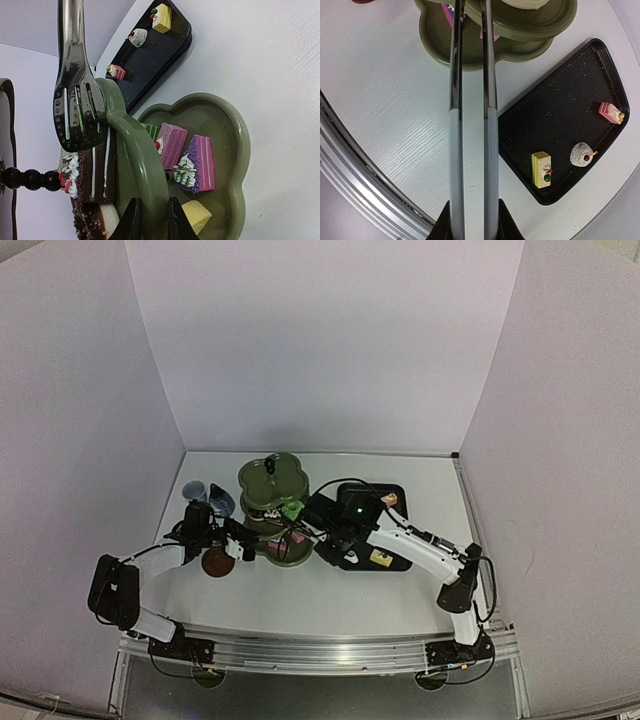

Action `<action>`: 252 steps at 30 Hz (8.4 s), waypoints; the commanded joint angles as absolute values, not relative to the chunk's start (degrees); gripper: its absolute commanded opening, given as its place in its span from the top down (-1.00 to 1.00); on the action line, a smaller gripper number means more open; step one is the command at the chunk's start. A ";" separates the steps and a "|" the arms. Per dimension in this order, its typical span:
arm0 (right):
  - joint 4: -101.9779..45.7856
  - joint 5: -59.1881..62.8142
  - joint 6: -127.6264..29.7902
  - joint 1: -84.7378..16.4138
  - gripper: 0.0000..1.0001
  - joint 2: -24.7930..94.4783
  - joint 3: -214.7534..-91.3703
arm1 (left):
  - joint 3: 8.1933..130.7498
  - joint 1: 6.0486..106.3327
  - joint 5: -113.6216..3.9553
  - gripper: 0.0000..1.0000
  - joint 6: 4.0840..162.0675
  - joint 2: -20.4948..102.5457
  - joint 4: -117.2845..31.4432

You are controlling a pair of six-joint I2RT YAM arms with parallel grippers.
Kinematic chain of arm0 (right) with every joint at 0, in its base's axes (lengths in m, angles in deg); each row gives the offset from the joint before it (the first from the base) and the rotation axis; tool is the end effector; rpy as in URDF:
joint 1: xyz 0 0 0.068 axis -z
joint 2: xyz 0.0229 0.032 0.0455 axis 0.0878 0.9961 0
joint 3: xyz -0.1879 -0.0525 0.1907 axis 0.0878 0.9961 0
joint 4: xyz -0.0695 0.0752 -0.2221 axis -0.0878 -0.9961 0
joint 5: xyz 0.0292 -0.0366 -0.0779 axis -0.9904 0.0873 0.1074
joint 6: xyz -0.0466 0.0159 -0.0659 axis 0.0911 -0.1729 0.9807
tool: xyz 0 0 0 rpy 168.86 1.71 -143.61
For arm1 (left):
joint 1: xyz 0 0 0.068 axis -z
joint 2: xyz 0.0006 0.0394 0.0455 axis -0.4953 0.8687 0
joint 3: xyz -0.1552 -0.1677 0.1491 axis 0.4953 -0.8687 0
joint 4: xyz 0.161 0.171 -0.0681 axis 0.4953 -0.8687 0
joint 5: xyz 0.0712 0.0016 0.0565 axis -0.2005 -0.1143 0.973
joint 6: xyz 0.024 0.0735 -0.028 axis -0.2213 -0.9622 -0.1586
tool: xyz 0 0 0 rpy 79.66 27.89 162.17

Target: Serve the afternoon tea

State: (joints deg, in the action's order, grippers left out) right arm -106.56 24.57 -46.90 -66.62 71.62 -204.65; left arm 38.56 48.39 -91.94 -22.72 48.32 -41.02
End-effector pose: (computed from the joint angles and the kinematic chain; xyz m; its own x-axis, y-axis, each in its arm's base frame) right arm 0.2102 0.3492 0.3088 -0.5121 -0.7769 -0.3663 -0.7659 0.6061 -0.2147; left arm 0.2631 -0.1428 0.1947 0.8007 0.4687 -0.3730 0.5183 -0.2299 0.8237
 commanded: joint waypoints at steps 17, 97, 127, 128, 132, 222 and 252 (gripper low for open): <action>-116.79 25.89 -53.27 -66.65 1.00 74.56 -209.25 | 40.05 48.32 -93.53 1.00 -24.17 49.47 -42.83; -105.22 22.12 -49.39 -68.08 1.00 63.03 -195.16 | 40.10 48.33 -93.24 1.00 -24.11 49.91 -43.18; -108.77 24.10 -35.20 -67.17 0.53 72.64 -203.68 | 40.95 48.33 -93.15 1.00 -25.10 50.53 -44.05; -108.87 23.97 -35.53 -67.10 0.47 72.70 -203.81 | 41.04 48.34 -93.17 1.00 -25.13 50.58 -44.06; -109.19 24.64 -37.11 -66.83 0.28 72.60 -204.08 | 40.98 48.36 -93.09 1.00 -25.29 50.50 -44.17; -103.27 14.11 -39.11 -60.25 0.45 69.26 -201.21 | 50.76 61.01 -91.05 -0.35 15.91 49.76 -36.26; -103.80 15.39 -44.00 -60.13 0.49 60.78 -194.47 | 50.03 60.98 -87.82 -0.31 11.79 48.49 -39.61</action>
State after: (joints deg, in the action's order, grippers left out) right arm -103.64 15.41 -42.05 -60.30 64.83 -195.29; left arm 48.74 60.83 -88.37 12.80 50.30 -39.18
